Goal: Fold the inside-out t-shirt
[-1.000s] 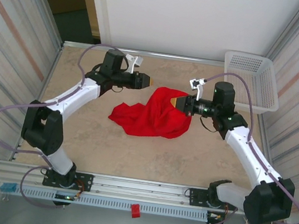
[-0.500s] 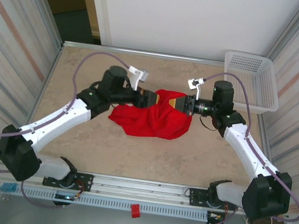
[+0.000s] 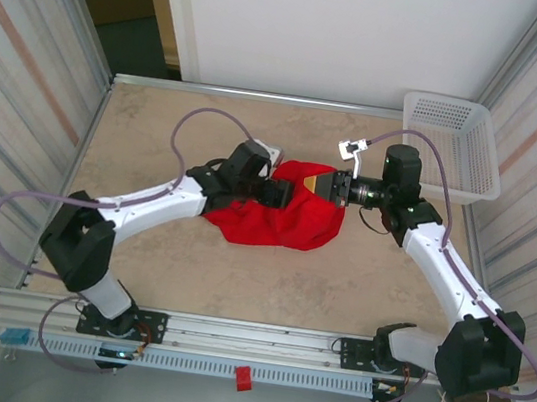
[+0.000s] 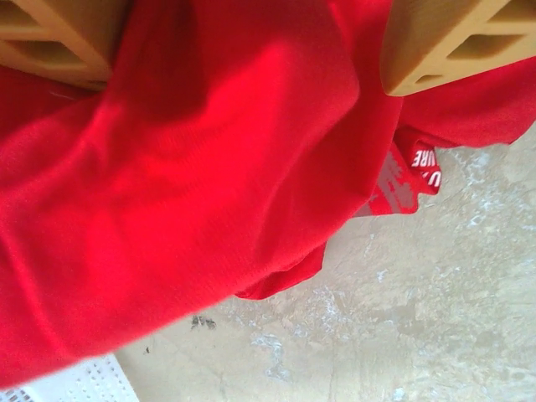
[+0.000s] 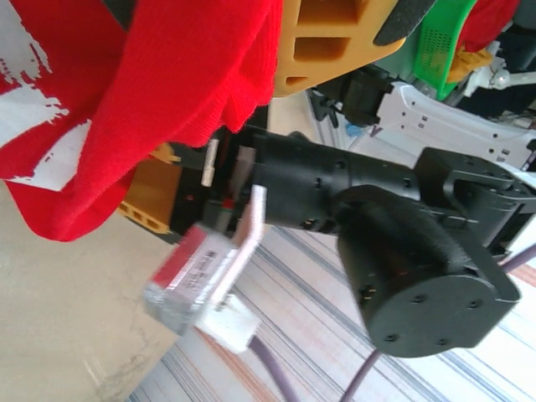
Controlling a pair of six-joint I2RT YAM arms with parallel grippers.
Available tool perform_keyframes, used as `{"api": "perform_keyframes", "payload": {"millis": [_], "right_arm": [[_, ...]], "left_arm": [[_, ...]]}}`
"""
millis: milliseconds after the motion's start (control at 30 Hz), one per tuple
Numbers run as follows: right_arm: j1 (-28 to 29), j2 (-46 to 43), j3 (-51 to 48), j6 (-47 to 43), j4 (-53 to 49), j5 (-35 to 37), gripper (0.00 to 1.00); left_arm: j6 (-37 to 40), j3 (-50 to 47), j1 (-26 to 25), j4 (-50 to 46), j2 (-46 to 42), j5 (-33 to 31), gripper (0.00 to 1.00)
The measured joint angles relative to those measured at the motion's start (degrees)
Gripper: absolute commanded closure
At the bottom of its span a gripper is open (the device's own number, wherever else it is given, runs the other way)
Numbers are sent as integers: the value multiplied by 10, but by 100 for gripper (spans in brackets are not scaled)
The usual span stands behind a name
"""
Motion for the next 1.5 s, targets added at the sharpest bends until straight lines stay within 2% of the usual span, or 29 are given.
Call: {"api": "perform_keyframes", "payload": {"millis": [33,100,200,233,333,467,500,533,600,700,767,800,967,1033,1133,1367,1500], "right_arm": [[0,0,0,1,0,0,100],[-4,0,-1,2,2,0,100],[-23,-2,-16,11,18,0,100],[-32,-3,-25,16,29,0,100],[-57,8,-49,30,54,5,100],[-65,69,-53,45,88,30,100],[-65,88,-53,50,97,41,93],[-65,108,-52,58,103,54,78],[-65,151,-48,68,101,83,57],[-65,190,-31,74,72,126,50],[-64,178,-28,73,47,148,47],[-63,159,-28,72,31,161,45],[-60,-4,-30,37,-47,228,18],[-47,-74,-28,15,-68,250,15],[-18,-108,0,-16,-99,265,14],[73,-19,82,-91,-139,297,16],[93,24,90,-108,-147,310,22]], "left_arm": [[0,5,1,6,11,9,41],[-1,10,8,29,28,48,64],[-8,2,33,87,34,145,95],[-17,-7,48,117,30,186,100],[-52,-39,102,204,7,297,100],[-118,-64,158,301,-34,423,100],[-130,-64,161,320,-40,445,100],[-148,-64,162,347,-48,473,100],[-186,-64,160,404,-57,520,100],[-247,-64,157,488,-56,568,100],[-282,-64,157,527,-52,586,100],[-296,-64,157,543,-49,593,100],[-326,-64,158,575,-41,617,100],[-326,-64,158,573,-41,624,100],[-317,-64,158,558,-41,631,100],[-288,-54,158,504,-41,641,100],[-280,-48,157,489,-41,641,100]]}}
